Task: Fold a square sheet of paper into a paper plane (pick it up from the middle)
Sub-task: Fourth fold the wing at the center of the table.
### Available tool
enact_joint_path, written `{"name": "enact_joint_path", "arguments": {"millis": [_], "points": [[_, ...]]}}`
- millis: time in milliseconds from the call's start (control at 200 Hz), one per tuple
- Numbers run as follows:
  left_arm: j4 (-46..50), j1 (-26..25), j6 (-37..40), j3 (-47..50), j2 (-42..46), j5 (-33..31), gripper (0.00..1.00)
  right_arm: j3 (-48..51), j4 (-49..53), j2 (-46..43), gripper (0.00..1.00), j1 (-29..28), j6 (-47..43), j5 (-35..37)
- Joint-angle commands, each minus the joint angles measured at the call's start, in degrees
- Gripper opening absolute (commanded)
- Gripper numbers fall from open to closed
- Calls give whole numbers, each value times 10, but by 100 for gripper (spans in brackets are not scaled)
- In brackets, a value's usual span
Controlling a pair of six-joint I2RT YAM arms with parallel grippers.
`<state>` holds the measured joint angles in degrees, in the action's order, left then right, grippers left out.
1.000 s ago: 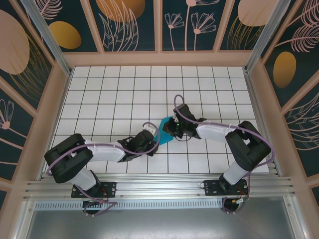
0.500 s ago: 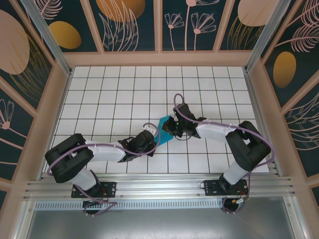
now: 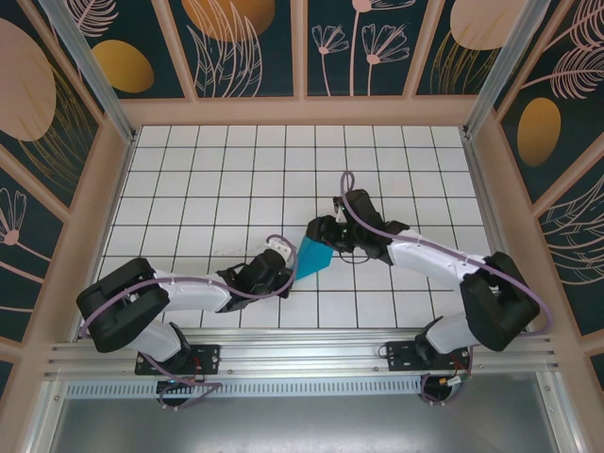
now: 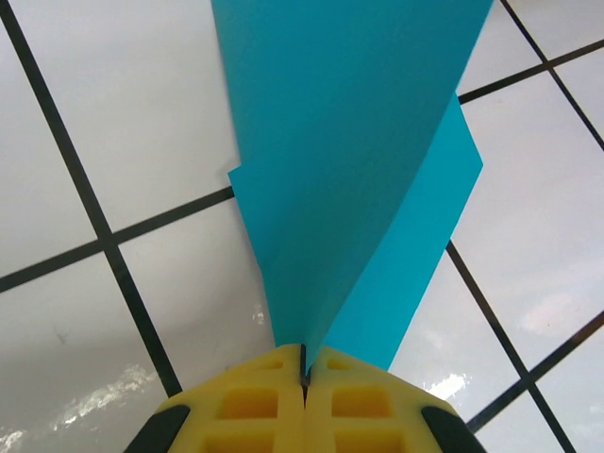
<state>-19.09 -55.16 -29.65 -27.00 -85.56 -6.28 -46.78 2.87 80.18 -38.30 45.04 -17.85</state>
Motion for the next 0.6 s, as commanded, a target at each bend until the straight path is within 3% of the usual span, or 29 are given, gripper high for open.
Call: {"name": "enact_joint_path", "arguments": {"millis": [0, 305, 595], "points": [[-46, 0, -16, 17, 12, 20, 1, 11, 0, -29, 47, 10, -50, -29], [-108, 15, -64, 42, -10, 79, 2, 52, -66, -10, 19, 6, -55, -107], [-122, 17, -88, 38, -53, 113, 4, 40, -94, 54, 16, -18, -55, -125]]}}
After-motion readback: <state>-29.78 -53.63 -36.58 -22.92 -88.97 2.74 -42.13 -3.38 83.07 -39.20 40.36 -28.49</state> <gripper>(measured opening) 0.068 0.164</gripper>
